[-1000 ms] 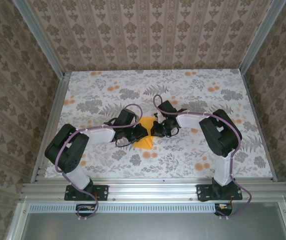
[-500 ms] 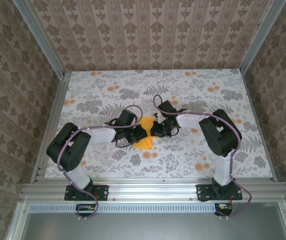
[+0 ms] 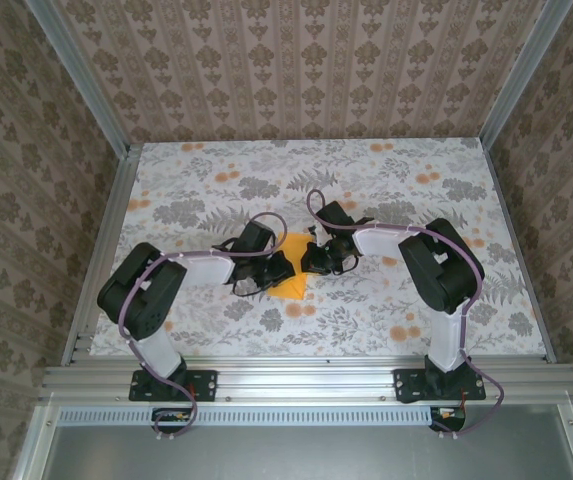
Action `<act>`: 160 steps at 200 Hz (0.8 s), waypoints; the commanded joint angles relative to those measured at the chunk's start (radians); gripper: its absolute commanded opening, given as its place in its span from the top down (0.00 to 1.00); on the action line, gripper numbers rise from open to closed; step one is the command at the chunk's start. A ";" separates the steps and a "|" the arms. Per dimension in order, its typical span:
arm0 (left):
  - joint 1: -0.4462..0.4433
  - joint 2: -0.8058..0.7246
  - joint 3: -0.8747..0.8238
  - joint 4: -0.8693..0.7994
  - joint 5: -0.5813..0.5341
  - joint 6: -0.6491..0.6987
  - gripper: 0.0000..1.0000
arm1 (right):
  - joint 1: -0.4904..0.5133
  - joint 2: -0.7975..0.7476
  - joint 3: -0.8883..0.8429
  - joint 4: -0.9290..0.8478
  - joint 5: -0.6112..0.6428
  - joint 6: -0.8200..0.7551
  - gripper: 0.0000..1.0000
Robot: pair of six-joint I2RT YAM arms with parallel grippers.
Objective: Fold a paper plane with a square sheet of paper (pick it up from the middle)
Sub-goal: Fold the triangle a second time at the center of the table.
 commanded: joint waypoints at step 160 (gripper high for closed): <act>-0.008 0.027 -0.002 -0.021 -0.053 -0.062 0.89 | -0.007 0.024 0.004 -0.057 0.020 -0.048 0.80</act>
